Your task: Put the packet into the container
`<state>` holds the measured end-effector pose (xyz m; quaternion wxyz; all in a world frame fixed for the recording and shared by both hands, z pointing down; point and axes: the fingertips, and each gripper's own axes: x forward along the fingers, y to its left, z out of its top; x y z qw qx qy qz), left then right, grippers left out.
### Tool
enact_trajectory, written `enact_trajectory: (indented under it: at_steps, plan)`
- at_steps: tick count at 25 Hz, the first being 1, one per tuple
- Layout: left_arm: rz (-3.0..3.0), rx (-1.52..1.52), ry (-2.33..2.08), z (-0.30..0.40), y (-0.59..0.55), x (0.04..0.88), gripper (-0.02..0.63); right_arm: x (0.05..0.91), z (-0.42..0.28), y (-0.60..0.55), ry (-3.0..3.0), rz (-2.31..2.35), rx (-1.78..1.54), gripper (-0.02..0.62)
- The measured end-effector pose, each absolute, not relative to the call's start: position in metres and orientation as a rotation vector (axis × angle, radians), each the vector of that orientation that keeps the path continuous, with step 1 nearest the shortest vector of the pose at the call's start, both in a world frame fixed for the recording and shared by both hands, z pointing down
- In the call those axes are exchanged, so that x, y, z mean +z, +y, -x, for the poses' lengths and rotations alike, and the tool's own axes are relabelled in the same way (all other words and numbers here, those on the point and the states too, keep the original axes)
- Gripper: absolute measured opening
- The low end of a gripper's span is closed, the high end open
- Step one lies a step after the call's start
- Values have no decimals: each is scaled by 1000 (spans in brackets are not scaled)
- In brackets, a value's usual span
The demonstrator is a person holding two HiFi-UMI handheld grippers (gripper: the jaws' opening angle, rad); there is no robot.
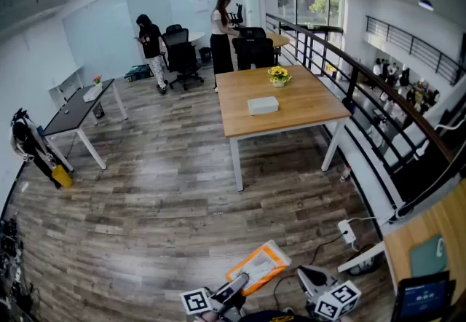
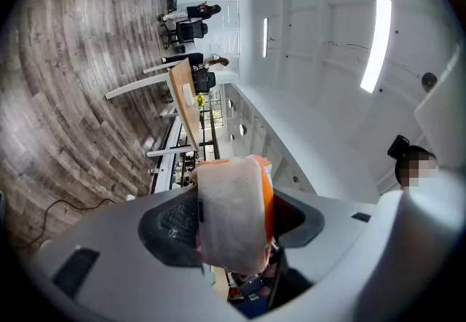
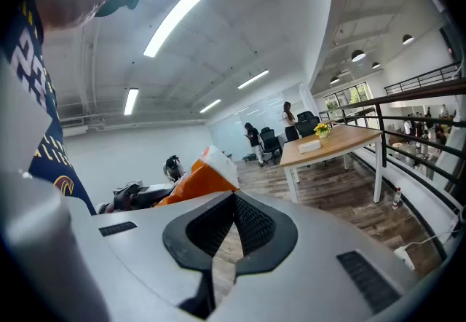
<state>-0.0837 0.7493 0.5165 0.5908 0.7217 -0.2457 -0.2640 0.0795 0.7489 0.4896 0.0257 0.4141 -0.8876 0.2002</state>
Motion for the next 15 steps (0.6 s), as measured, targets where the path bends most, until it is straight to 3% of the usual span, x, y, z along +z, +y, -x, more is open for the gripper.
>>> enact_trajectory:
  at_steps: [15]
  plan:
    - [-1705, -624, -543, 181, 745, 527, 247, 485, -4, 745, -2710, -1429, 619, 9]
